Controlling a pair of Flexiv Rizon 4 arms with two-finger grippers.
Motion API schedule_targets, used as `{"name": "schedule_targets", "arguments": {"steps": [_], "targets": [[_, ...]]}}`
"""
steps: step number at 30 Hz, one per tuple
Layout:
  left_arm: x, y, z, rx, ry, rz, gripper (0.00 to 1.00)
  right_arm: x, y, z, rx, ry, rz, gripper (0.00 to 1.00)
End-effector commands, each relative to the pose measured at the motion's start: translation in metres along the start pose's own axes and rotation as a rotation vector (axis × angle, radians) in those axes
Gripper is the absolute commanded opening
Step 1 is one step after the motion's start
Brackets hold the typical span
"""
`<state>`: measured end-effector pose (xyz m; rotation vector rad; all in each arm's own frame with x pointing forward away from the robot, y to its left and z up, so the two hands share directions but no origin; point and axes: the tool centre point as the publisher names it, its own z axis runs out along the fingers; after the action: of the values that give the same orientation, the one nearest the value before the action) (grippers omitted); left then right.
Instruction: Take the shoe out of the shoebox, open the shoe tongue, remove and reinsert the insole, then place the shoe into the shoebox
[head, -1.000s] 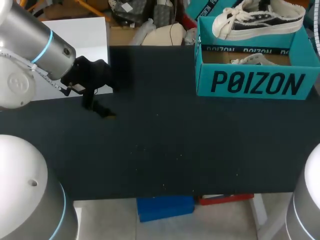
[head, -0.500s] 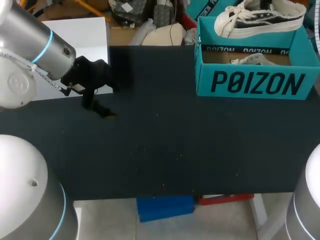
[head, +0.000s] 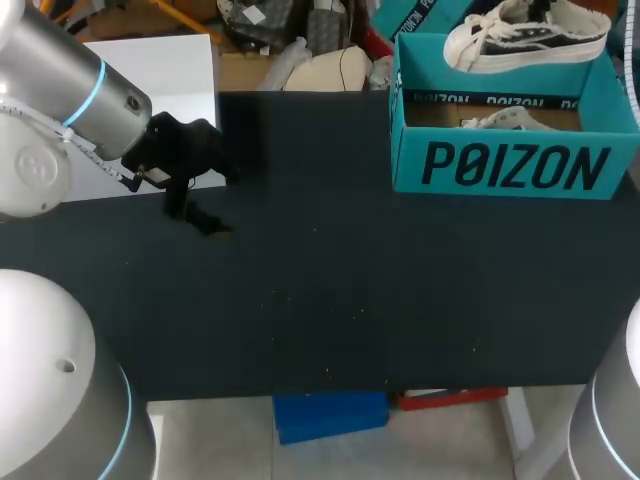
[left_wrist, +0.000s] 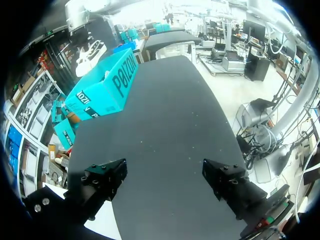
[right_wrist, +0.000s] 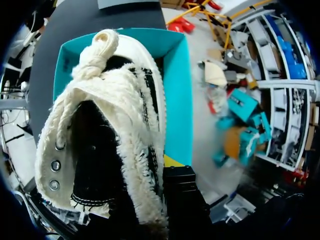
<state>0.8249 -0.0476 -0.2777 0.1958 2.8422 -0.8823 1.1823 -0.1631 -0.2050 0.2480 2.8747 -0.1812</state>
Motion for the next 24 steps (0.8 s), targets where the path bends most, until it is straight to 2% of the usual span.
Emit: {"name": "schedule_targets", "arguments": {"steps": [1,11,24], "targets": [[0.001,0.001,0.000,0.000,-0.004,0.002,1.00,-0.031,0.008,0.035,0.001,0.062,0.014,0.00],[0.001,0.001,0.000,0.000,-0.004,0.002,1.00,-0.039,0.018,0.086,-0.036,0.100,0.036,0.00],[0.001,0.001,0.000,0.000,-0.004,0.002,1.00,-0.024,0.031,0.149,-0.078,0.140,0.082,0.00]]}}
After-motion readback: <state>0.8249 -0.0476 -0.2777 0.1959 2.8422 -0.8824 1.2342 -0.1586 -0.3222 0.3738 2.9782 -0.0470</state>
